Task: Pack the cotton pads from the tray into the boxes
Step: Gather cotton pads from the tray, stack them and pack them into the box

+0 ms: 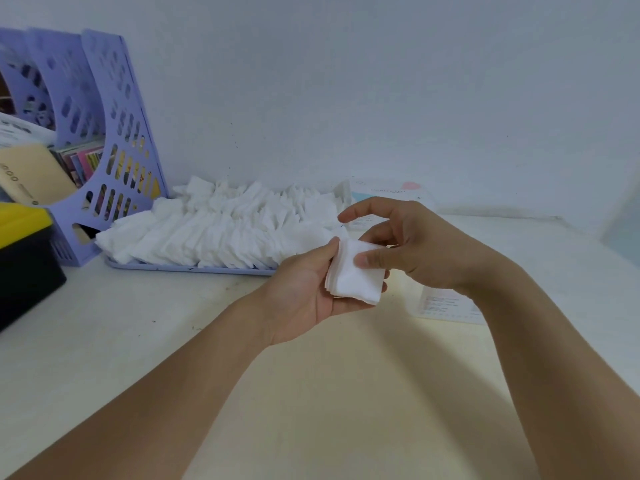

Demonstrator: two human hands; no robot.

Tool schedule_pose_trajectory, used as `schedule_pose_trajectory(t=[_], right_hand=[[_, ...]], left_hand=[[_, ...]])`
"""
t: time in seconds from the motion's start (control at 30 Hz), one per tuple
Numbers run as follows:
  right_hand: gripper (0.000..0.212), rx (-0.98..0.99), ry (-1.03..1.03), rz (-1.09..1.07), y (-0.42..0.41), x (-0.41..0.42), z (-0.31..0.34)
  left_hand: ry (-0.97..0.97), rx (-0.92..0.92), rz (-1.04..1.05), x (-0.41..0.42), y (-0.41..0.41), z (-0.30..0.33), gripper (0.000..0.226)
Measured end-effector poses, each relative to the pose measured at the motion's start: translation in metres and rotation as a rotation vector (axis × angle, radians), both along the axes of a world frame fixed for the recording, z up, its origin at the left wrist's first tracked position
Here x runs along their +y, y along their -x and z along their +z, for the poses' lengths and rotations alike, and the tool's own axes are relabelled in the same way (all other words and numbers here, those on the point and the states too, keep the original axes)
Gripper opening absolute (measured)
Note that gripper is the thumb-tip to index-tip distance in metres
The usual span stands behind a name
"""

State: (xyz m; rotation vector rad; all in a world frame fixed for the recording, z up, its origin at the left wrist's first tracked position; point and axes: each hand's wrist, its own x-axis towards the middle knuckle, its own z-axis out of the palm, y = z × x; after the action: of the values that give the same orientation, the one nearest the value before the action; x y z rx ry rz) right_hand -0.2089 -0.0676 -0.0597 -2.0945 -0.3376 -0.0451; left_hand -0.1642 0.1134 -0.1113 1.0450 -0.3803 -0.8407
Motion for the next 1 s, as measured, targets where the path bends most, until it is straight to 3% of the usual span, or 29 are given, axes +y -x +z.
schedule_pose_trajectory(t=[0.23,0.3,0.37,0.47,0.57,0.6,0.73,0.83,0.9,1.0], right_hand=[[0.042,-0.049,-0.028,-0.108,-0.009,0.002,-0.009],[0.038,-0.115,0.003,-0.189,-0.009,0.008,-0.012],[0.038,-0.168,-0.104,-0.301,-0.011,0.021,-0.015],[0.05,0.028,-0.499,-0.47,-0.013,0.049,-0.018],[0.079,0.218,-0.567,-0.379,-0.017,0.071,-0.03],[0.08,0.253,-0.595,-0.345,-0.016,0.076,-0.031],[0.05,0.283,-0.7,-0.266,-0.015,0.076,-0.03],[0.059,0.257,-0.637,-0.222,-0.013,0.075,-0.031],[0.067,0.184,-0.574,-0.221,-0.01,0.069,-0.029],[0.092,-0.105,-0.112,-0.117,-0.001,0.047,-0.018]], left_hand=[[0.024,-0.037,0.04,-0.003,0.004,-0.001,0.055],[0.035,-0.056,0.104,-0.005,0.004,-0.002,0.055],[0.059,-0.052,0.219,-0.007,0.003,-0.002,0.05],[0.135,-0.006,0.344,-0.008,0.0,-0.001,0.055],[0.09,-0.088,0.366,-0.011,0.002,-0.005,0.041],[0.036,-0.133,0.383,-0.012,0.002,-0.006,0.036],[-0.149,-0.197,0.444,-0.013,0.002,-0.007,0.038],[-0.228,-0.246,0.421,-0.013,0.001,-0.008,0.044],[-0.182,-0.202,0.411,-0.011,0.0,-0.005,0.044],[-0.106,-0.099,0.377,0.0,-0.005,0.002,0.035]])
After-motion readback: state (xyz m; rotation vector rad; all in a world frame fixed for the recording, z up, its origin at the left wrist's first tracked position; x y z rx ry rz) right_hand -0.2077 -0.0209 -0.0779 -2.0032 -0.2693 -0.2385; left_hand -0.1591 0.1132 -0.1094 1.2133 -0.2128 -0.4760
